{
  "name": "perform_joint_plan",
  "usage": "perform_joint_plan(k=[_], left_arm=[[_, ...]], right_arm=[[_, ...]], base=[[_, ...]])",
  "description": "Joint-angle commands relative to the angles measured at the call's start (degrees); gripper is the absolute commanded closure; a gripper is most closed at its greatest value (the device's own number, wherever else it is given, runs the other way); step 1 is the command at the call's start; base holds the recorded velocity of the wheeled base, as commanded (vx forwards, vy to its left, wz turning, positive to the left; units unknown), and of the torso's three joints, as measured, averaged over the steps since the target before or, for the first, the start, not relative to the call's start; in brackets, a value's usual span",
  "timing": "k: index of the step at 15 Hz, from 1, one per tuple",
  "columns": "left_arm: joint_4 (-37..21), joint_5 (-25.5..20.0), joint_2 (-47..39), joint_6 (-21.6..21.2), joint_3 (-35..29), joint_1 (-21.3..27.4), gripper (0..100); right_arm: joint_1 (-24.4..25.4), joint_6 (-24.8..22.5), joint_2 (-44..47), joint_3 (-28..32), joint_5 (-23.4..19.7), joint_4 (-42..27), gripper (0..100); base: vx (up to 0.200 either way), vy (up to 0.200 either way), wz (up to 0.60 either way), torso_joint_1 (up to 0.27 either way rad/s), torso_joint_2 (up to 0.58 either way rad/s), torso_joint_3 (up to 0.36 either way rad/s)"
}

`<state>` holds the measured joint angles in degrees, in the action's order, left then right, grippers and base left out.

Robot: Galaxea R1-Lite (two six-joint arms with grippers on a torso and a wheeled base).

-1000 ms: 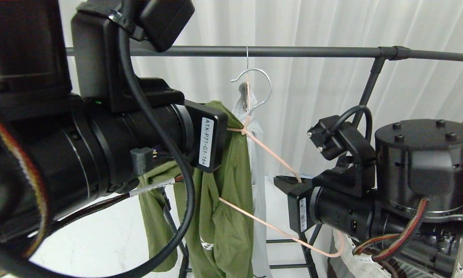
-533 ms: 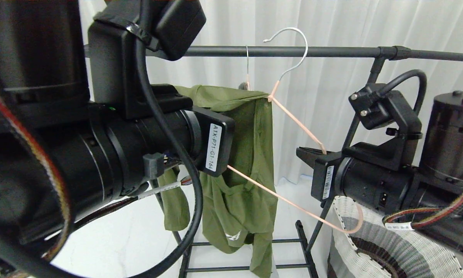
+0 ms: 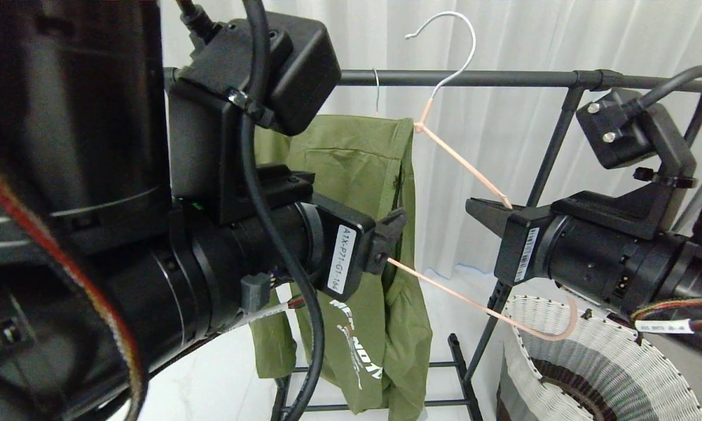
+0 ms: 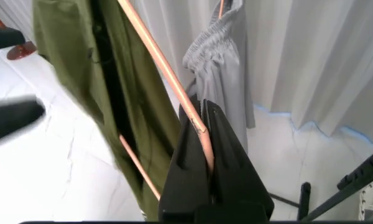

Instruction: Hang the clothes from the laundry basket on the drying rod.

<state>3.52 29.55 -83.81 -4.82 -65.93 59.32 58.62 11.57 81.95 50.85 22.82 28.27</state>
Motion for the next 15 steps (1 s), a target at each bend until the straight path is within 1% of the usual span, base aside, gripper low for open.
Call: perform_joint_plan(k=[1,3,4,5,6,7,8,10,12,13,15], left_arm=[[1.75,0.07,1.90,-0.11,3.52,-0.08,0],[3.16,0.07,4.53,-0.11,7.92,-0.17,0],[3.24,0.07,5.15,-0.19,8.71,-0.17,0],[3.24,-0.02,7.26,-0.46,10.47,-1.05,0],[3.24,-0.11,8.58,-2.57,10.91,-2.89,0],[3.24,-0.55,9.81,-6.08,10.82,-5.09,0],[3.24,-2.48,10.69,-8.54,10.56,-6.67,0],[3.24,-15.40,13.94,-14.52,9.85,-10.80,0],[3.33,-23.57,14.90,-19.44,9.85,-13.44,0],[3.33,-25.24,14.73,-20.67,10.03,-13.53,0],[3.24,-28.67,13.94,-21.20,10.47,-13.18,0]], right_arm=[[-0.09,-0.58,-1.79,-1.54,-0.06,1.70,100],[-0.62,-2.43,-2.14,-4.35,-0.06,6.53,100],[-0.70,-2.87,-2.14,-5.14,-0.06,7.50,100],[-0.79,-4.98,-3.20,-7.25,-0.23,8.82,100],[-0.79,-6.12,-4.34,-8.40,-0.67,8.82,100],[-0.79,-6.47,-5.39,-9.36,-0.85,8.82,100],[-0.79,-6.56,-6.36,-10.24,-0.94,8.73,100],[-0.79,-8.93,-9.26,-13.49,-2.08,7.77,100],[-0.70,-11.48,-11.98,-17.10,-4.28,6.01,100],[-0.62,-12.18,-12.78,-18.24,-5.15,5.48,100],[-0.44,-13.77,-12.95,-18.77,-5.51,5.39,100]], base=[[0.000,0.000,0.00,0.000,0.00,0.000],[0.000,0.000,0.00,0.000,0.00,0.000],[0.000,0.000,0.00,0.000,0.00,0.000],[0.000,0.000,0.00,0.000,0.00,0.000],[0.000,0.000,0.00,0.000,0.00,0.000],[0.000,0.000,0.00,0.000,0.00,0.000],[0.000,0.000,0.00,0.000,0.00,0.000],[0.000,0.000,0.00,0.000,0.00,0.000],[0.000,0.000,0.00,0.000,0.00,0.000],[0.000,0.000,0.00,0.000,0.00,0.000],[0.000,0.000,0.00,0.000,0.00,0.000]])
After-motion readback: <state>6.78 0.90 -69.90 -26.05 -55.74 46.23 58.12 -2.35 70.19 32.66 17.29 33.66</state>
